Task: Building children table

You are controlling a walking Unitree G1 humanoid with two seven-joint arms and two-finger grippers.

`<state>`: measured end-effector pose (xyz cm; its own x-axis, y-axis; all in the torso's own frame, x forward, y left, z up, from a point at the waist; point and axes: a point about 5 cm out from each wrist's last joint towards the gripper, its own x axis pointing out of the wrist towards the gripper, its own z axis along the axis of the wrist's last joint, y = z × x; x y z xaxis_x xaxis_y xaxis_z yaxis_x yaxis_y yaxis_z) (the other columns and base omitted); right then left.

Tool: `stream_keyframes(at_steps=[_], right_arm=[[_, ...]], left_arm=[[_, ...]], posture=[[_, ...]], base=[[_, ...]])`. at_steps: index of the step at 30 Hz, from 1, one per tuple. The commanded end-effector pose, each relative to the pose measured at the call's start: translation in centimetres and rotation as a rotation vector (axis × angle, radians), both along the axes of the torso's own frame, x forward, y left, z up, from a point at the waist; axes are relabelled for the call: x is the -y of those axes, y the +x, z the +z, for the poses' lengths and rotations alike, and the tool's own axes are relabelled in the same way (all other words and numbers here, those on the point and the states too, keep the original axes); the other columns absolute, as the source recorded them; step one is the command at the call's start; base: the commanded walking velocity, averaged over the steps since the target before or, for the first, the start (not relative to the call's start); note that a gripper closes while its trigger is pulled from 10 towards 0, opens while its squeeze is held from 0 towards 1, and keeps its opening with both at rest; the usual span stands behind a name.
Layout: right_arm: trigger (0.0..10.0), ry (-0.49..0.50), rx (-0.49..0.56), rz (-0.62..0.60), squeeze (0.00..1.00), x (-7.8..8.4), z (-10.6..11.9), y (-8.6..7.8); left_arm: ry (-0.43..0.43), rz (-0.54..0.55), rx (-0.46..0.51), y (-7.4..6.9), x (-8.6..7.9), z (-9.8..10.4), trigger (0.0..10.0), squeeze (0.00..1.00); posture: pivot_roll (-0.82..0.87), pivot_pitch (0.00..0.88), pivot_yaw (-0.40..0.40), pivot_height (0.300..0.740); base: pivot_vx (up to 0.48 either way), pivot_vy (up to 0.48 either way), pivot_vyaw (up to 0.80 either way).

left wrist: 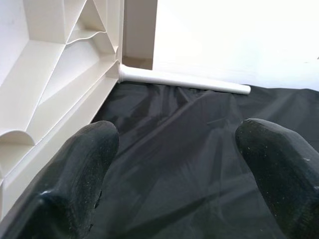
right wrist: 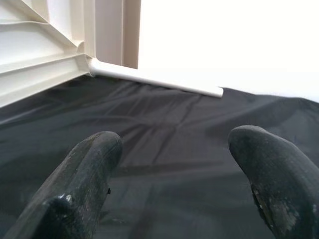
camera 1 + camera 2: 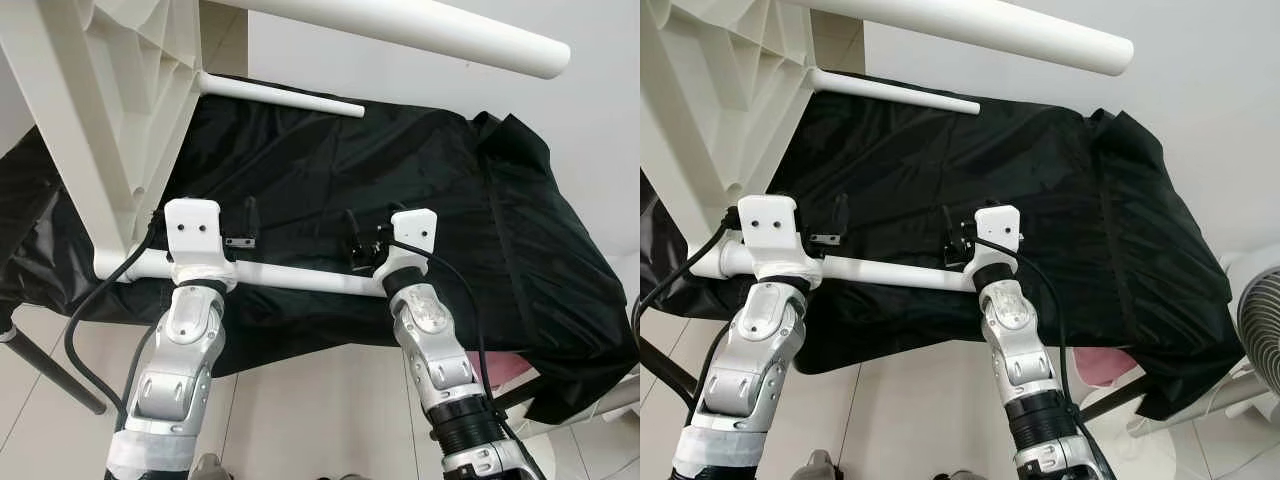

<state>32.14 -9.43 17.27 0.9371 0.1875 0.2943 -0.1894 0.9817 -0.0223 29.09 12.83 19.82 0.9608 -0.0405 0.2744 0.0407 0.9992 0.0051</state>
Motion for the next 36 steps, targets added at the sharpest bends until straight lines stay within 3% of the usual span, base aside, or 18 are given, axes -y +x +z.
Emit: stream_keyframes(at_steps=[1, 7, 18, 21, 31, 36], right_arm=[[10.0, -0.006, 0.013, -0.022, 0.00, 0.8, 0.3, 0.4], [10.0, 0.011, 0.026, -0.059, 0.00, 1.9, 1.0, 1.2], [10.0, 0.004, 0.021, -0.062, 0.00, 1.9, 0.4, 1.0], [10.0, 0.045, 0.000, -0.094, 0.00, 2.3, 0.1, 1.0], [10.0, 0.134, -0.023, -0.139, 0.00, 3.0, -0.2, 1.3], [10.0, 0.129, -0.014, -0.143, 0.00, 3.2, -0.3, 1.0]], left_arm=[[0.033, -0.034, 0.006, 0.4, 0.7, 0.1, 10.0, 0.00], [0.013, -0.049, 0.013, 0.6, 0.9, 0.7, 10.0, 0.00], [-0.007, -0.044, -0.012, 0.4, 0.9, 0.3, 10.0, 0.00], [-0.011, -0.069, -0.025, 1.1, 1.0, 0.4, 10.0, 0.00], [-0.034, -0.135, -0.046, 1.5, 2.0, 0.3, 10.0, 0.00], [-0.046, -0.139, -0.025, 1.6, 2.1, 0.6, 10.0, 0.00]], posture=[[0.23, 0.007, -0.137, 0.740], [0.24, 0.037, -0.150, 0.740], [0.23, 0.052, -0.130, 0.740], [0.21, 0.051, -0.121, 0.740], [0.19, 0.014, -0.090, 0.740], [0.17, 0.020, -0.088, 0.740]], base=[[0.000, 0.000, 0.00], [0.000, 0.000, 0.00], [0.000, 0.000, 0.00], [0.000, 0.000, 0.00], [0.000, 0.000, 0.00], [0.000, 0.000, 0.00]])
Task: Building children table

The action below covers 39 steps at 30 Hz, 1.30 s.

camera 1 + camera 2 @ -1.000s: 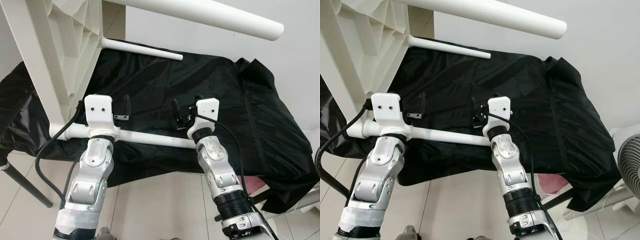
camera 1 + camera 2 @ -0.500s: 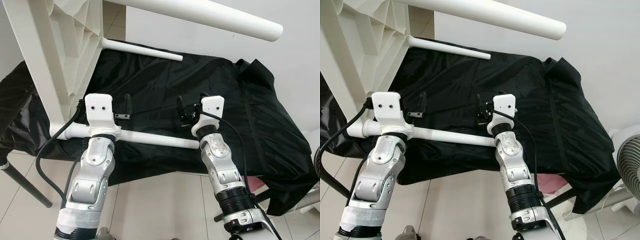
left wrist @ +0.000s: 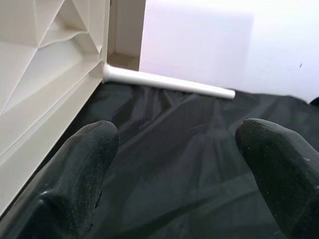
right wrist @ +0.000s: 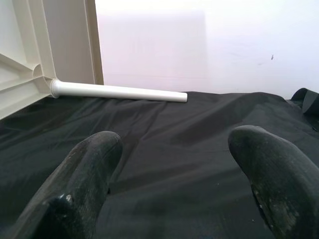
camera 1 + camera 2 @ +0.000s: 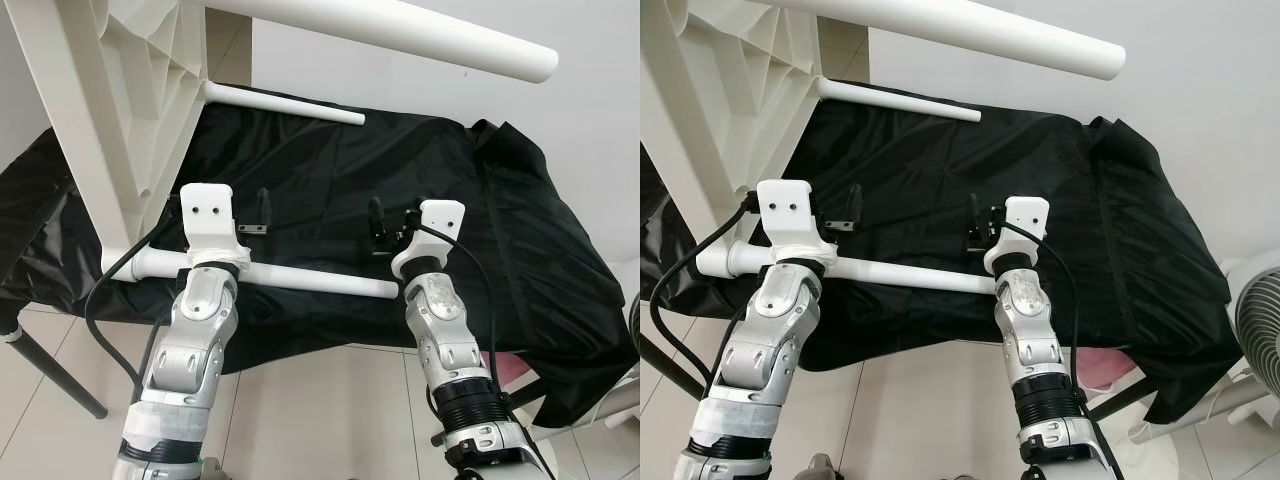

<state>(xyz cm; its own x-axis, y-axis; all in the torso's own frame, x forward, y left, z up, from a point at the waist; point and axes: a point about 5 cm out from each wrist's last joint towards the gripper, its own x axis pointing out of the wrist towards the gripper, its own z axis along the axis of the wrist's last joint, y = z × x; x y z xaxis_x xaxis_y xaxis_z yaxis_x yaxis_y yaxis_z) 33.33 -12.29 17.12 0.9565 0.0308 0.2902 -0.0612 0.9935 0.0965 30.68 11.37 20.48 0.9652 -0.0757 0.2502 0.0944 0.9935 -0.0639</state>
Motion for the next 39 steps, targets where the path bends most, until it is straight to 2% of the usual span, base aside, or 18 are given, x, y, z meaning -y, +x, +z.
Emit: stream_keyframes(at_steps=[1, 7, 8, 9, 10, 11, 12, 13, 14, 15, 18, 19, 21, 22, 23, 24, 32, 39], right_arm=[[10.0, 0.013, 0.002, 0.011, 0.00, 0.1, -0.2, -0.3], [10.0, -0.007, 0.021, 0.051, 0.00, -0.1, 0.2, -0.5], [10.0, -0.010, 0.019, 0.049, 0.00, -0.2, 0.0, -0.7], [10.0, -0.010, 0.019, 0.049, 0.00, -0.2, 0.0, -0.7], [10.0, -0.008, 0.013, 0.047, 0.00, -0.3, -0.2, -0.8], [10.0, -0.008, 0.013, 0.047, 0.00, -0.3, -0.2, -0.8], [10.0, -0.003, 0.005, 0.051, 0.00, -0.5, -0.4, -0.8], [10.0, -0.003, 0.005, 0.051, 0.00, -0.5, -0.4, -0.8], [10.0, 0.006, 0.013, 0.062, 0.59, -0.7, -0.4, -0.9], [10.0, 0.018, 0.026, 0.077, 1.00, -0.9, -0.1, -0.9], [10.0, 0.026, 0.028, 0.080, 1.00, -0.9, 0.0, -0.8], [10.0, 0.015, 0.016, 0.083, 1.00, -0.9, -0.4, -0.8], [10.0, 0.015, 0.016, 0.083, 1.00, -0.9, -0.4, -0.8], [10.0, 0.007, 0.010, 0.084, 0.58, -0.8, -0.5, -0.8], [10.0, 0.007, 0.010, 0.084, 0.58, -0.8, -0.5, -0.8], [10.0, 0.004, 0.010, 0.086, 0.00, -0.8, -0.5, -0.8], [10.0, -0.042, 0.034, 0.103, 0.00, -0.5, 0.1, -0.8], [10.0, -0.040, 0.026, 0.071, 0.00, 0.9, -0.3, -1.2]], left_arm=[[0.060, -0.083, 0.010, 0.3, 0.7, -0.2, 10.0, 0.00], [0.081, -0.107, -0.005, 0.4, 0.6, -0.9, 10.0, 0.00], [0.077, -0.114, -0.005, 0.1, 0.5, -1.1, 10.0, 0.16], [0.077, -0.114, -0.005, 0.1, 0.5, -1.1, 10.0, 0.16], [0.041, -0.126, -0.012, -0.1, 0.2, -1.4, 10.0, 0.81], [0.041, -0.126, -0.012, -0.1, 0.2, -1.4, 10.0, 0.81], [0.012, -0.131, -0.020, -0.2, 0.0, -1.6, 10.0, 1.00], [0.012, -0.131, -0.020, -0.2, 0.0, -1.6, 10.0, 1.00], [0.025, -0.113, -0.026, -0.1, -0.2, -1.7, 10.0, 1.00], [0.032, -0.090, -0.030, 0.2, -0.4, -1.5, 10.0, 1.00], [0.044, -0.087, -0.027, 0.3, -0.4, -1.3, 10.0, 0.94], [0.039, -0.103, -0.023, 0.3, -0.3, -1.1, 10.0, 0.00], [0.039, -0.103, -0.023, 0.3, -0.3, -1.1, 10.0, 0.00], [0.041, -0.109, -0.023, 0.2, -0.4, -1.3, 10.0, 0.00], [0.041, -0.109, -0.023, 0.2, -0.4, -1.3, 10.0, 0.00], [0.050, -0.113, -0.022, 0.1, -0.4, -1.3, 10.0, 0.00], [0.065, -0.158, -0.038, -0.5, -0.8, -1.4, 10.0, 0.00], [0.150, -0.211, -0.044, -0.7, -2.2, -1.7, 10.0, 0.00]], posture=[[0.15, 0.030, -0.088, 0.740], [0.15, 0.042, -0.088, 0.740], [0.15, 0.048, -0.090, 0.740], [0.15, 0.048, -0.090, 0.740], [0.16, 0.047, -0.090, 0.740], [0.16, 0.047, -0.090, 0.740], [0.16, 0.042, -0.085, 0.740], [0.16, 0.042, -0.085, 0.740], [0.16, 0.046, -0.074, 0.740], [0.16, 0.052, -0.076, 0.740], [0.16, 0.053, -0.082, 0.740], [0.16, 0.051, -0.083, 0.740], [0.16, 0.051, -0.083, 0.740], [0.16, 0.052, -0.086, 0.740], [0.16, 0.052, -0.086, 0.740], [0.17, 0.053, -0.093, 0.740], [0.15, 0.063, -0.089, 0.740], [0.11, 0.067, -0.055, 0.740]], base=[[0.000, 0.000, 0.00], [0.000, 0.000, 0.00], [0.000, 0.000, 0.00], [0.000, 0.000, 0.00], [0.000, 0.000, 0.00], [0.000, 0.000, 0.00], [0.000, 0.000, 0.00], [0.000, 0.000, 0.00], [0.000, 0.000, 0.00], [0.000, 0.000, 0.00], [0.000, 0.000, 0.00], [0.000, 0.000, 0.00], [0.000, 0.000, 0.00], [0.000, 0.000, 0.00], [0.000, 0.000, 0.00], [0.000, 0.000, 0.00], [0.000, 0.000, 0.00], [0.000, 0.000, 0.00]])
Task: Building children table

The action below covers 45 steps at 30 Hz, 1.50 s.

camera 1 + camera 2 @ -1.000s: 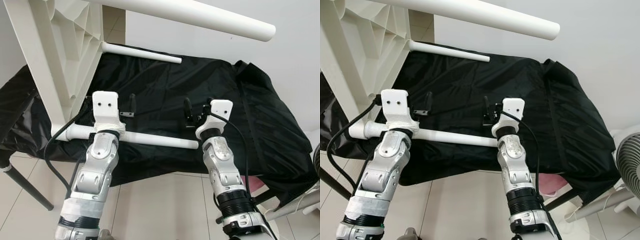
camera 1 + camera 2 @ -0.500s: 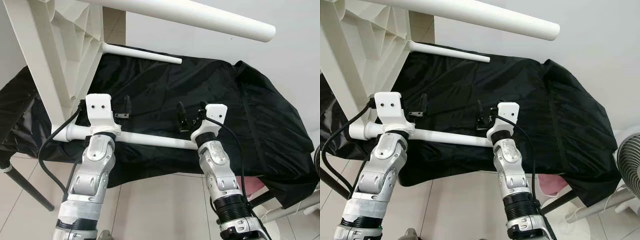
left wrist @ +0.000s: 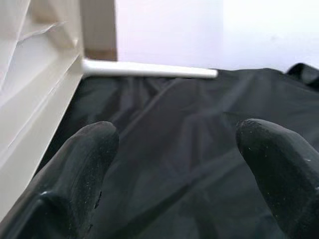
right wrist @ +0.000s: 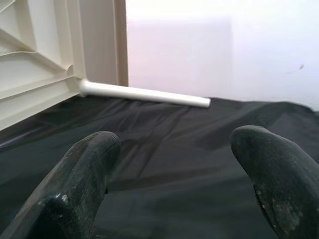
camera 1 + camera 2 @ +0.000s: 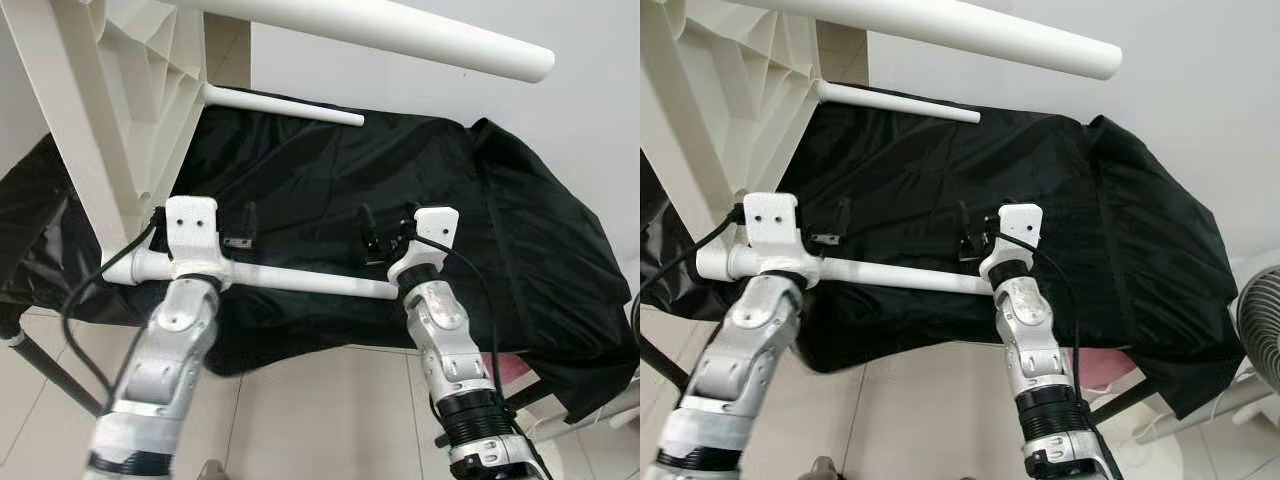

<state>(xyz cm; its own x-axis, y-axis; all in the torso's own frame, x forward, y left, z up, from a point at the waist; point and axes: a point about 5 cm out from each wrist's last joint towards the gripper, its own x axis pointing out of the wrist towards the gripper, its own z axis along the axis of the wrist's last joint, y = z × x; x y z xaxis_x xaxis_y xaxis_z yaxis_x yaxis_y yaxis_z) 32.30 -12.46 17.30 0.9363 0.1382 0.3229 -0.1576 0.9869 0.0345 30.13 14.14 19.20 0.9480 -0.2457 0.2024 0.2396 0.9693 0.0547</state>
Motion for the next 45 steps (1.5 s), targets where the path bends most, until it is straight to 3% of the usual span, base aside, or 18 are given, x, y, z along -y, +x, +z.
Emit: stream_keyframes(at_steps=[1, 7, 8, 12, 17, 18, 19, 20, 23, 24, 29, 30, 45], right_arm=[[10.0, 0.017, -0.014, -0.024, 0.00, 0.7, -0.5, -0.2], [10.0, 0.049, -0.052, -0.045, 0.00, 1.1, -1.4, -0.9], [10.0, 0.051, -0.059, -0.043, 0.00, 0.9, -1.7, -1.2], [10.0, 0.047, -0.065, -0.030, 0.00, 0.6, -1.8, -1.5], [10.0, 0.046, -0.063, -0.020, 0.00, 0.9, -1.5, -1.4], [10.0, 0.043, -0.063, -0.014, 0.80, 1.0, -1.5, -1.3], [10.0, 0.043, -0.063, -0.014, 0.80, 1.0, -1.5, -1.3], [10.0, 0.042, -0.056, 0.006, 1.00, 1.0, -1.3, -1.3], [10.0, 0.027, -0.040, 0.014, 1.00, 1.1, -0.9, -1.3], [10.0, 0.016, -0.033, 0.012, 0.02, 1.3, -0.7, -1.4], [10.0, 0.023, -0.041, 0.014, 0.00, 1.5, -0.9, -1.6], [10.0, 0.028, -0.037, 0.023, 1.00, 1.1, -0.7, -1.5], [10.0, 0.027, -0.026, 0.046, 1.00, 1.2, -0.2, -1.0]], left_arm=[[0.025, -0.063, -0.017, -0.1, 0.5, -0.4, 10.0, 0.00], [0.062, -0.056, -0.042, -0.3, -0.3, -0.7, 10.0, 0.00], [0.022, -0.064, -0.052, -0.6, -0.2, -0.7, 10.0, 0.00], [-0.003, -0.080, -0.080, -1.1, 0.2, -1.0, 10.0, 0.00], [0.009, -0.106, -0.101, -1.2, 0.7, -1.2, 10.0, 0.00], [0.015, -0.116, -0.111, -1.2, 0.7, -1.3, 10.0, 0.00], [0.015, -0.116, -0.111, -1.2, 0.7, -1.3, 10.0, 0.00], [0.009, -0.127, -0.121, -1.3, 0.8, -1.5, 10.0, 0.00], [0.001, -0.128, -0.133, -1.4, 0.8, -1.6, 10.0, 0.00], [-0.004, -0.128, -0.137, -1.6, 0.9, -1.7, 10.0, 0.00], [0.006, -0.124, -0.144, -2.1, 0.8, -2.0, 10.0, 0.00], [-0.018, -0.108, -0.141, -2.1, 0.2, -1.6, 10.0, 0.00], [-0.003, -0.121, -0.149, -2.3, -0.7, -1.3, 10.0, 0.00]], posture=[[0.11, 0.067, -0.055, 0.740], [0.11, 0.088, -0.037, 0.740], [0.11, 0.090, -0.038, 0.740], [0.09, 0.108, -0.034, 0.740], [0.09, 0.101, -0.046, 0.740], [0.09, 0.104, -0.051, 0.740], [0.09, 0.104, -0.051, 0.740], [0.08, 0.107, -0.053, 0.740], [0.07, 0.109, -0.053, 0.740], [0.08, 0.109, -0.061, 0.740], [0.09, 0.108, -0.070, 0.740], [0.10, 0.102, -0.074, 0.740], [0.13, 0.093, -0.080, 0.740]], base=[[0.000, 0.000, 0.00], [0.000, 0.000, 0.00], [0.000, 0.000, 0.00], [0.000, 0.000, 0.00], [0.000, 0.000, 0.00], [0.000, 0.000, 0.00], [0.000, 0.000, 0.00], [0.000, 0.000, 0.00], [0.000, 0.000, 0.00], [0.000, 0.000, 0.00], [0.000, 0.000, 0.00], [0.000, 0.000, 0.00], [0.000, 0.000, 0.00]])
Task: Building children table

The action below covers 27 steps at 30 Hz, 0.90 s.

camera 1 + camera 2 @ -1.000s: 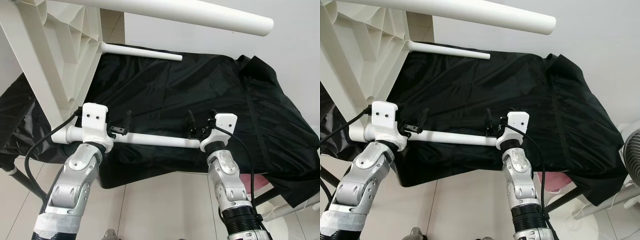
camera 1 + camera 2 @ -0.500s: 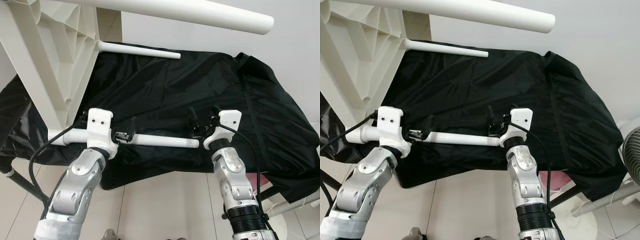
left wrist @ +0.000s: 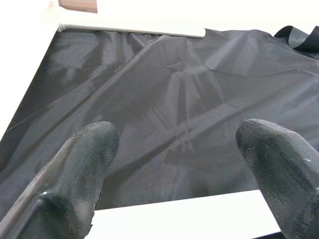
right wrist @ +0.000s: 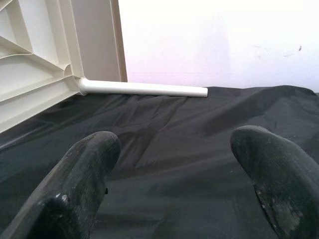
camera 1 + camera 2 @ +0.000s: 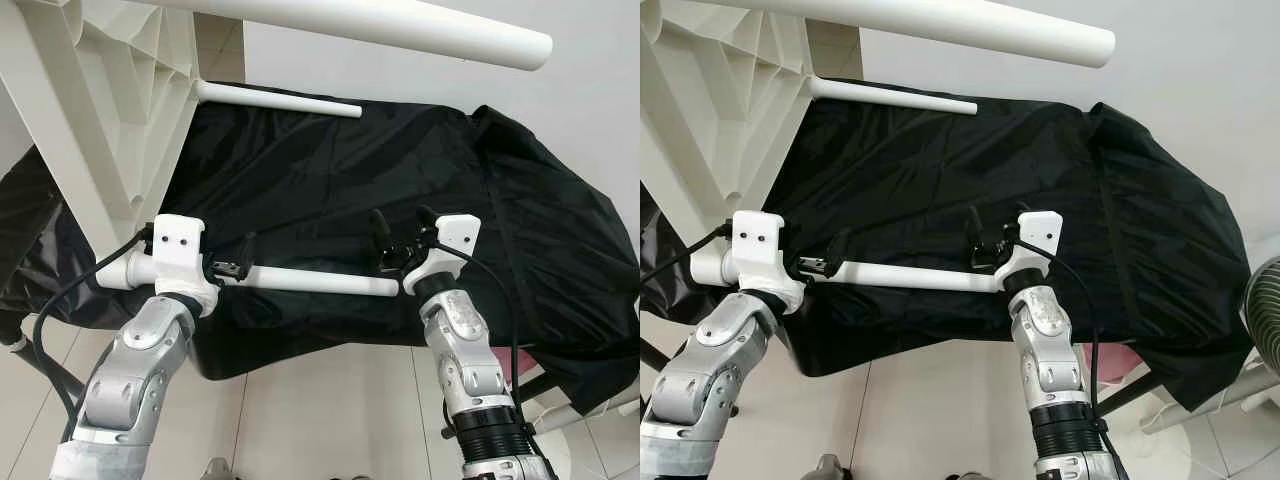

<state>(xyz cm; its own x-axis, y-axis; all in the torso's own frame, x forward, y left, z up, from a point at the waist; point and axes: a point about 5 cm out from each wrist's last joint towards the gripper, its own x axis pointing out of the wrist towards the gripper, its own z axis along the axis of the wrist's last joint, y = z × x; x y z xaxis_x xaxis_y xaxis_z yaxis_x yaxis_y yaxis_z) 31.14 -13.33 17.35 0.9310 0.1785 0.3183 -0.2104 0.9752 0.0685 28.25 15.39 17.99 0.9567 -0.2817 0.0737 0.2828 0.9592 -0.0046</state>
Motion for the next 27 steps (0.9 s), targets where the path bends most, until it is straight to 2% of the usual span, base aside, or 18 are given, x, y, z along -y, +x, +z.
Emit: stream_keyframes(at_steps=[1, 2, 3, 4, 7, 8, 9, 11, 12, 16, 17, 19, 20, 21, 24, 27], right_arm=[[10.0, -0.009, -0.015, -0.013, 0.61, 0.4, -0.2, 0.2], [10.0, -0.009, -0.015, -0.013, 0.61, 0.4, -0.2, 0.2], [10.0, 0.000, -0.012, -0.008, 0.00, 0.4, -0.1, 0.2], [10.0, -0.001, -0.006, -0.014, 1.00, 0.3, 0.0, 0.2], [10.0, -0.002, -0.001, -0.019, 1.00, 0.3, 0.0, 0.2], [10.0, 0.004, 0.003, -0.001, 0.24, 0.1, 0.1, 0.2], [10.0, -0.004, 0.010, -0.005, 1.00, 0.0, 0.2, 0.2], [10.0, -0.007, 0.013, -0.006, 0.98, -0.1, 0.3, 0.2], [10.0, -0.006, 0.016, -0.004, 0.50, -0.1, 0.4, 0.2], [10.0, -0.003, 0.019, -0.006, 0.51, -0.1, 0.6, 0.3], [10.0, -0.002, 0.019, -0.006, 0.47, -0.1, 0.6, 0.3], [10.0, -0.003, 0.020, -0.006, 0.22, -0.1, 0.6, 0.4], [10.0, -0.003, 0.020, -0.006, 0.22, -0.1, 0.6, 0.4], [10.0, -0.002, 0.021, -0.007, 0.15, -0.2, 0.6, 0.4], [10.0, -0.001, 0.021, -0.007, 0.15, -0.2, 0.6, 0.4], [10.0, 0.001, 0.021, -0.006, 0.15, -0.2, 0.6, 0.5]], left_arm=[[0.017, -0.083, -0.009, -0.5, 0.6, -0.1, 10.0, 0.00], [0.017, -0.083, -0.009, -0.5, 0.6, -0.1, 10.0, 0.00], [0.015, -0.083, -0.015, -0.5, 0.5, -0.2, 10.0, 0.00], [0.018, -0.083, -0.021, -0.6, 0.4, -0.3, 10.0, 0.00], [0.019, -0.081, -0.025, -0.5, 0.3, -0.3, 10.0, 0.00], [0.025, -0.084, -0.026, -0.6, 0.2, -0.3, 10.0, 0.00], [0.029, -0.090, -0.028, -0.7, 0.2, -0.3, 10.0, 0.00], [0.035, -0.104, -0.033, -0.9, 0.1, -0.3, 10.0, 0.00], [0.038, -0.122, -0.040, -1.1, 0.1, -0.3, 10.0, 0.00], [0.055, -0.136, -0.048, -1.4, -0.1, -0.4, 10.0, 0.00], [0.071, -0.156, -0.049, -1.8, -0.1, -0.5, 10.0, 0.00], [0.090, -0.208, -0.099, -2.5, 0.0, -1.4, 10.0, 0.00], [0.090, -0.208, -0.099, -2.5, 0.0, -1.4, 10.0, 0.00], [0.115, -0.239, -0.113, -3.0, 0.1, -1.8, 10.0, 0.00], [0.131, -0.264, -0.126, -3.4, 0.3, -2.1, 10.0, 0.00], [0.178, -0.292, -0.174, -4.1, 0.1, -3.2, 10.0, 0.00]], posture=[[0.13, 0.096, -0.078, 0.740], [0.13, 0.096, -0.078, 0.740], [0.13, 0.097, -0.074, 0.740], [0.13, 0.098, -0.072, 0.740], [0.13, 0.098, -0.072, 0.740], [0.14, 0.097, -0.069, 0.740], [0.14, 0.097, -0.069, 0.740], [0.14, 0.097, -0.069, 0.740], [0.14, 0.097, -0.069, 0.740], [0.14, 0.094, -0.071, 0.740], [0.15, 0.088, -0.070, 0.740], [0.15, 0.084, -0.069, 0.740], [0.15, 0.084, -0.069, 0.740], [0.15, 0.081, -0.067, 0.740], [0.15, 0.081, -0.067, 0.740], [0.16, 0.076, -0.067, 0.740]], base=[[0.000, 0.000, 0.00], [0.000, 0.000, 0.00], [0.000, 0.000, 0.00], [0.000, 0.000, 0.00], [0.000, 0.000, 0.00], [0.000, 0.000, 0.00], [0.000, 0.000, 0.00], [0.000, 0.000, 0.00], [0.000, 0.000, 0.00], [0.000, 0.000, 0.00], [0.000, 0.000, 0.00], [0.000, 0.000, 0.00], [0.000, 0.000, 0.00], [0.000, 0.000, 0.00], [0.000, 0.000, 0.00], [0.000, 0.000, 0.00]])
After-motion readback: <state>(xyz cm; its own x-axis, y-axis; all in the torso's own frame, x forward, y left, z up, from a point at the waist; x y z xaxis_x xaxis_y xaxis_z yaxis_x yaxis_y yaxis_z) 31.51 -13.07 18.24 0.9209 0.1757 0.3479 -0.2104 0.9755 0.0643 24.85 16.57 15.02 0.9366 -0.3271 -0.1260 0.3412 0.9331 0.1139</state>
